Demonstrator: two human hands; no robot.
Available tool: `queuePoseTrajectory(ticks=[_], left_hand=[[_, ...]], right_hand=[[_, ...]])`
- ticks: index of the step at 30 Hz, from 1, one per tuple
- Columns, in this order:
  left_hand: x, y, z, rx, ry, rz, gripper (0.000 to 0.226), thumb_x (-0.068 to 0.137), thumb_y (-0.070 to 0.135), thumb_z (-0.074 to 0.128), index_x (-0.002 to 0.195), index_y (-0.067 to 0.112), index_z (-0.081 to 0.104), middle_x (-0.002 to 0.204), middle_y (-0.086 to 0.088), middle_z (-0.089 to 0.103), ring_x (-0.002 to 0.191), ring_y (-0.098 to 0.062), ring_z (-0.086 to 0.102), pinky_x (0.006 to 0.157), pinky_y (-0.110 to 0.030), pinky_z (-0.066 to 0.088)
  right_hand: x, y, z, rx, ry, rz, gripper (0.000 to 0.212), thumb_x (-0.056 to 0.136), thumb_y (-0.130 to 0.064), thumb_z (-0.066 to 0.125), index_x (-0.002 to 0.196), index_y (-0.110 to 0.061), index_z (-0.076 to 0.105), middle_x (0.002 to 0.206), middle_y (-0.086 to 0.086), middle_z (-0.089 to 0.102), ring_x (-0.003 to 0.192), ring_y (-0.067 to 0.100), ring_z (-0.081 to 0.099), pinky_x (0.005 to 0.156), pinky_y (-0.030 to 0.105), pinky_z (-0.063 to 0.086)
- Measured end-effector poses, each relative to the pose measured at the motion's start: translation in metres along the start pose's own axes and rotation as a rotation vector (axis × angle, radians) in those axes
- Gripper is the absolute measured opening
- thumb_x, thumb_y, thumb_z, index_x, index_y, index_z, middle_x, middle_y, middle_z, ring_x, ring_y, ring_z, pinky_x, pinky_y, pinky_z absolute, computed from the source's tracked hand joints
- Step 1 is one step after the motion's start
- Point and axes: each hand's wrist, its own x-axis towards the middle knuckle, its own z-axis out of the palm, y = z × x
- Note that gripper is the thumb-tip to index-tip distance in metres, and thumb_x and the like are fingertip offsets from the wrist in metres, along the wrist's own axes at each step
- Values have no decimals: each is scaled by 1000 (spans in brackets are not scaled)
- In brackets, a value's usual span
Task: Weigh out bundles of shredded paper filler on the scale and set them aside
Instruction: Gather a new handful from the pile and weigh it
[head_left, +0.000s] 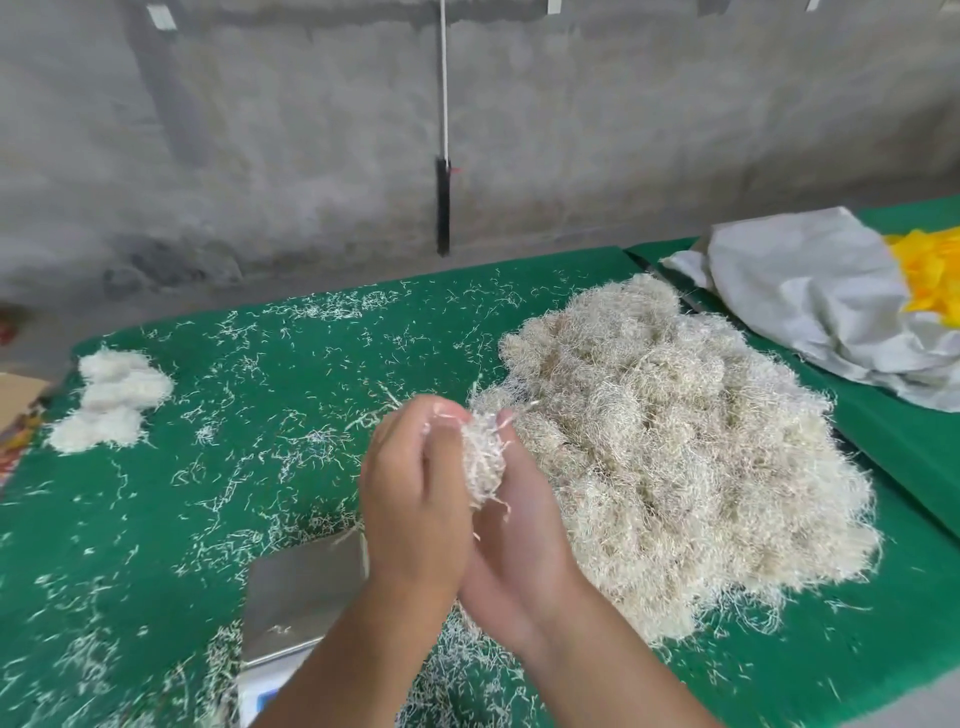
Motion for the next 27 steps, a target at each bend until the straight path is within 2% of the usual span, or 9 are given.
queuePoseTrajectory(ticks=[5,9,13,16,18,20,22,25,27], left_hand=[[-20,-23,14,291,-39,-6,30,104,36,27,100,29,56,115,15,45,117,-12,43,103,-48,39],[-32,-26,24,191,-158,-103,40,100,44,24,121,30,55,125,17,40,119,-1,47,96,-19,43],[-44,-23,25,52,-335,-233,36,103,48,41,136,64,41,133,30,45,115,9,53,87,-18,46],[-44,-30,13,-213,-288,-635,23,104,47,53,121,62,59,123,21,65,97,6,66,77,-31,55],[-44,-46,3,-437,-207,-1028,24,103,49,55,117,39,72,120,1,73,101,-17,74,77,-45,61],[-49,-59,-4,-642,-210,-1346,48,101,57,53,123,18,71,121,-16,73,108,-36,72,84,-58,60],[-55,-63,-6,-814,-231,-1502,63,99,63,53,128,9,67,124,-24,71,116,-43,67,91,-67,53],[-58,-61,-4,-923,-210,-1482,71,90,70,60,136,16,65,136,-20,65,118,-45,66,88,-65,54],[-58,-60,-4,-821,-126,-1462,82,77,76,71,141,26,58,142,-13,59,124,-41,62,98,-61,52]], right_hand=[[4,-21,-10,-46,265,-55,95,83,-81,65,161,-36,36,172,4,25,161,29,16,126,57,27],[7,-6,-26,-76,337,21,54,93,-65,69,123,-20,69,117,9,77,107,23,77,82,44,65],[15,-2,-53,-192,375,-85,32,103,-31,63,79,-19,81,83,11,70,79,26,70,88,52,55],[15,-9,-70,-209,390,-66,44,103,-26,52,64,-22,73,76,9,68,64,22,67,72,42,53],[11,-14,-75,-219,319,-57,27,92,-34,61,76,-15,70,82,15,66,70,26,64,75,44,54],[8,-13,-72,-259,242,-78,45,69,-45,75,95,-9,76,97,22,65,84,33,62,86,54,56],[9,-2,-70,-369,216,-70,35,83,-39,70,113,-23,80,117,11,70,98,34,68,93,64,58],[2,26,-63,-831,261,-173,37,109,-23,46,126,-46,70,95,-35,69,80,-4,70,83,26,62],[-1,48,-70,-1246,245,-356,39,111,-30,40,146,-40,55,118,-34,61,108,-4,62,98,18,50]])
